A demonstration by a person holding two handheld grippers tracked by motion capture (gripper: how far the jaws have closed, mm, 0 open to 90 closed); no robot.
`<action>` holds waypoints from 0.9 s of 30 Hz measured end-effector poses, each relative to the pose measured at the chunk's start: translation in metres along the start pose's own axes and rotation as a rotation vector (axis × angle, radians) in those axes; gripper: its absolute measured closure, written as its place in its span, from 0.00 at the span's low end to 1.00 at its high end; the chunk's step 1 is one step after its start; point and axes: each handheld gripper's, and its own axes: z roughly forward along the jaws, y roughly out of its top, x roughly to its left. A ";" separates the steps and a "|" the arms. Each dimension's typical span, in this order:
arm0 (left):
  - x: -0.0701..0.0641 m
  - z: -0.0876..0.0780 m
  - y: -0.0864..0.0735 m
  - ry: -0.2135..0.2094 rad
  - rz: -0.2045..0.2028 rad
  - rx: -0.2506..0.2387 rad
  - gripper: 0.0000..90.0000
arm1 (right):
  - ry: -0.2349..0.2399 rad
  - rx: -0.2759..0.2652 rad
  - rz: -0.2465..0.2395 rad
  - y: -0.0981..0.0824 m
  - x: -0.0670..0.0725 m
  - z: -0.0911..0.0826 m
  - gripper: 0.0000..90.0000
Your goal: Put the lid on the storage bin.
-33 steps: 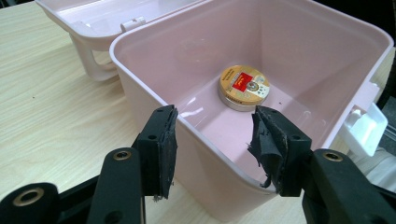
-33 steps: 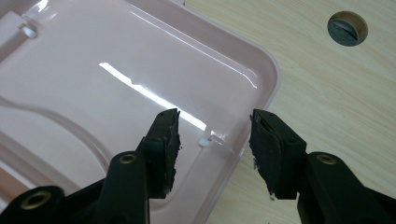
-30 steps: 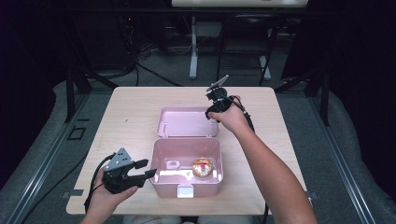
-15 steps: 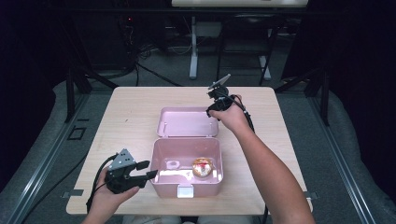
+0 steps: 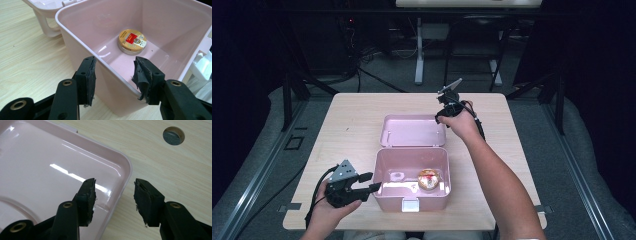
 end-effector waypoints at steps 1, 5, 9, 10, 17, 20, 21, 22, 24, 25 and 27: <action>0.000 0.000 0.000 0.000 0.001 0.000 0.57 | 0.002 0.000 0.001 0.000 0.000 0.000 0.57; 0.001 0.000 0.000 -0.002 -0.004 -0.005 0.57 | 0.002 -0.003 0.008 0.001 -0.002 0.002 0.57; 0.000 0.000 0.000 -0.001 -0.002 -0.001 0.58 | 0.002 0.003 0.019 0.002 -0.004 0.006 0.58; 0.000 0.000 0.000 -0.001 -0.001 -0.001 0.58 | 0.002 0.006 0.021 0.002 -0.005 0.007 0.58; 0.001 0.000 0.000 -0.002 0.005 0.000 0.58 | -0.004 0.010 0.061 0.004 -0.010 0.015 0.59; 0.000 0.001 0.000 0.002 0.002 -0.007 0.58 | -0.003 0.016 0.078 0.004 -0.011 0.018 0.61; 0.000 0.000 0.000 0.001 0.003 -0.006 0.58 | -0.007 0.023 0.093 0.005 -0.013 0.023 0.64; 0.000 0.000 0.000 0.001 0.003 -0.006 0.58 | -0.007 0.023 0.093 0.005 -0.013 0.023 0.64; 0.000 0.001 0.000 0.001 0.004 -0.005 0.58 | -0.012 0.030 0.103 0.005 -0.014 0.026 0.65; 0.000 0.001 0.000 0.001 0.004 -0.005 0.58 | -0.013 0.035 0.108 0.005 -0.014 0.028 0.66; 0.000 0.001 0.000 0.001 0.004 -0.006 0.59 | -0.013 0.042 0.134 0.005 -0.015 0.032 0.67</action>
